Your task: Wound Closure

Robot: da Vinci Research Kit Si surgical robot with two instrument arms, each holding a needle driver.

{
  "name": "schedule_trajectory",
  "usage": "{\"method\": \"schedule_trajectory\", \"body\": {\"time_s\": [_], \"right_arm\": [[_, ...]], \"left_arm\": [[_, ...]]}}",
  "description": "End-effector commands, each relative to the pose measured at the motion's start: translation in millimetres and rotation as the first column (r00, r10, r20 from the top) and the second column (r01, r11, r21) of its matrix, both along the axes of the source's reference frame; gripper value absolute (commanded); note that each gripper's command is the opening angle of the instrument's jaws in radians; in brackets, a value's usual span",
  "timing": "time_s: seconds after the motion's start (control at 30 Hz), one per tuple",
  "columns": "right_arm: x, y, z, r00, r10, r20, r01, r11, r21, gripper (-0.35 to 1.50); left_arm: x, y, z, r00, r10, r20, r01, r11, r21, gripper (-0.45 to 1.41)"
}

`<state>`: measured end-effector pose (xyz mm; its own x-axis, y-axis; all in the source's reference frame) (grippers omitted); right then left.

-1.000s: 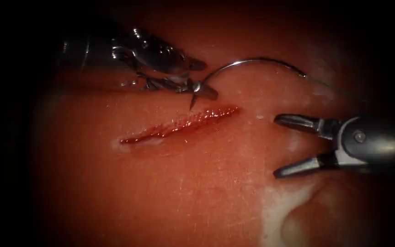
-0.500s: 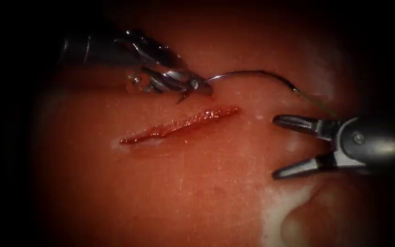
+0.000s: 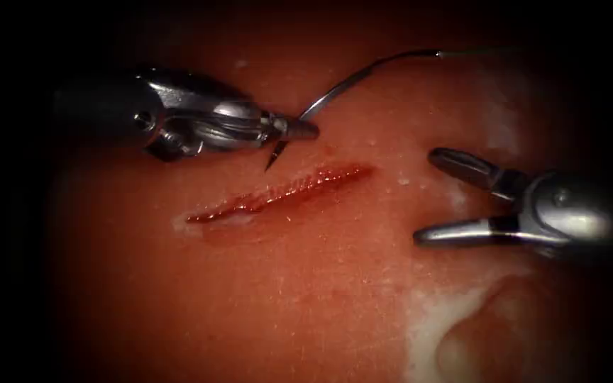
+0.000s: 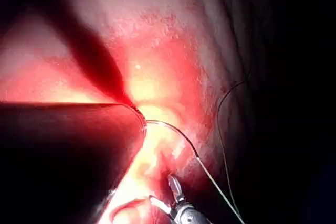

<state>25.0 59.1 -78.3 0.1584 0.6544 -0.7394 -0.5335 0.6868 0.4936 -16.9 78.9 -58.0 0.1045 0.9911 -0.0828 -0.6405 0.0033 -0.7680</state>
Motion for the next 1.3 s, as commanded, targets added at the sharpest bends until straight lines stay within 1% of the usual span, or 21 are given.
{"method": "schedule_trajectory", "body": {"time_s": [0.03, 0.07, 0.1, 0.13, 0.23, 0.3, 0.47, 0.57, 0.7, 0.83, 1.1, 1.3], "right_arm": [[0.4, -0.2, 0.7, 0.994, 0.092, -0.054, -0.09, 0.996, 0.025, 1.05], [0.4, -0.1, 0.7, 0.99, 0.121, -0.072, -0.119, 0.992, 0.029, 1.05], [0.6, 0.1, 0.8, 0.98, 0.173, -0.099, -0.169, 0.985, 0.044, 1.05], [0.8, 0.2, 0.9, 0.967, 0.222, -0.123, -0.217, 0.975, 0.054, 1.05], [1.3, 0.9, 1.3, 0.926, 0.334, -0.174, -0.327, 0.943, 0.066, 1.05], [1.5, 1.1, 1.6, 0.913, 0.364, -0.183, -0.357, 0.931, 0.071, 1.06], [3.4, 2.0, 2.3, 0.903, 0.39, -0.18, -0.383, 0.921, 0.072, 1.08], [4.5, 2.7, 2.9, 0.903, 0.389, -0.181, -0.383, 0.921, 0.07, 1.1], [5.7, 3.1, 3.3, 0.903, 0.389, -0.182, -0.383, 0.921, 0.069, 1.1], [6.1, 3.3, 3.6, 0.904, 0.387, -0.183, -0.382, 0.922, 0.067, 1.1], [6.9, 2.8, 5.0, 0.909, 0.364, -0.202, -0.359, 0.931, 0.063, 1.06], [7.0, 2.7, 5.1, 0.906, 0.365, -0.215, -0.355, 0.931, 0.084, 0.96]], "left_arm": [[-0.2, -0.6, -0.1, 0.999, -0.024, 0.031, 0.024, 1.0, 0.002, -0.35], [-0.1, -0.8, -0.3, 0.998, -0.036, 0.046, 0.036, 0.999, 0.0, -0.35], [0.1, -1.1, -0.8, 0.996, -0.059, 0.072, 0.059, 0.998, 0.004, -0.35], [0.3, -1.4, -1.3, 0.991, -0.085, 0.104, 0.085, 0.996, 0.007, -0.35], [0.7, -2.1, -2.0, 0.982, -0.123, 0.145, 0.121, 0.992, 0.022, -0.35], [0.8, -2.3, -2.1, 0.981, -0.125, 0.15, 0.124, 0.992, 0.02, -0.35], [0.5, -2.9, -2.4, 0.979, -0.131, 0.158, 0.131, 0.991, 0.015, -0.35], [0.2, -3.5, -2.7, 0.979, -0.127, 0.161, 0.126, 0.992, 0.017, -0.35], [0.1, -3.7, -2.8, 0.979, -0.119, 0.165, 0.118, 0.993, 0.014, -0.35], [0.0, -3.9, -2.9, 0.98, -0.108, 0.167, 0.108, 0.994, 0.006, -0.35], [-0.4, -4.0, -3.3, 0.978, -0.098, 0.183, 0.1, 0.995, -0.003, -0.35], [-0.4, -3.9, -3.6, 0.978, -0.091, 0.186, 0.095, 0.995, -0.012, -0.35]]}}
